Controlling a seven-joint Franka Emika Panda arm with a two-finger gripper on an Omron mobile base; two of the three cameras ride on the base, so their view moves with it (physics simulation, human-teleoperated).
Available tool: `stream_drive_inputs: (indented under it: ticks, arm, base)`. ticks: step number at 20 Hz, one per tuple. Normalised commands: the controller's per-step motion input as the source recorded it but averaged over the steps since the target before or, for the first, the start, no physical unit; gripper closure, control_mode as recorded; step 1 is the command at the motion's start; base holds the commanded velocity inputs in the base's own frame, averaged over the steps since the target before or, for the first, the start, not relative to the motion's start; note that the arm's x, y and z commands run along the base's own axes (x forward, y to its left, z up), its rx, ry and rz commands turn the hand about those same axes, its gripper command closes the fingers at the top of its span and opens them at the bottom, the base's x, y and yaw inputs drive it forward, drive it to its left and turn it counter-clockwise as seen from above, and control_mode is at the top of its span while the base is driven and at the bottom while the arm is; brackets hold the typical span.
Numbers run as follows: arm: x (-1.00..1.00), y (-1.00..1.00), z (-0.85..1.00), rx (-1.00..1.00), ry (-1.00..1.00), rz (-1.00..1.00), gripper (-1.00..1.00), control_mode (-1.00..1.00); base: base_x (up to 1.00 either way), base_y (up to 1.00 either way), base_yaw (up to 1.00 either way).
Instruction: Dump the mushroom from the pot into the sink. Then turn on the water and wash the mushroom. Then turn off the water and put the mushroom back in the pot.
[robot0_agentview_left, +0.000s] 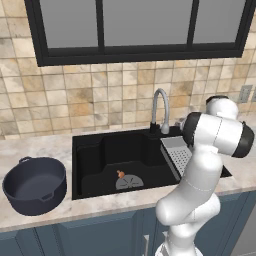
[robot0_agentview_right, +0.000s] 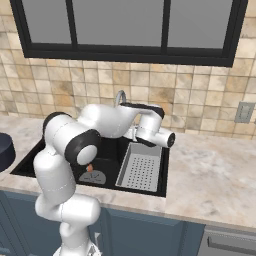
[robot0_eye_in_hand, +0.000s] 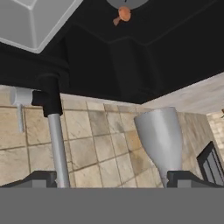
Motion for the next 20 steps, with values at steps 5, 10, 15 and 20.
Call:
stream_drive_inputs:
  ticks: [5,10,15,20]
  arm:
    - [0.22,-0.02,-0.12,0.0,0.0,0.0,-1.0,-1.0]
    - [0.24,0.0,-0.13,0.0,0.0,0.0,-1.0,-1.0]
    - [0.23,0.0,-0.11,0.0,0.0,0.0,-1.0,-1.0]
    - [0.22,0.0,-0.08,0.0,0.0,0.0,-1.0,-1.0]
  base:
    - [0.0,0.0,0.0]
    - [0.0,0.0,0.0]
    - [0.0,0.0,0.0]
    - [0.0,0.0,0.0]
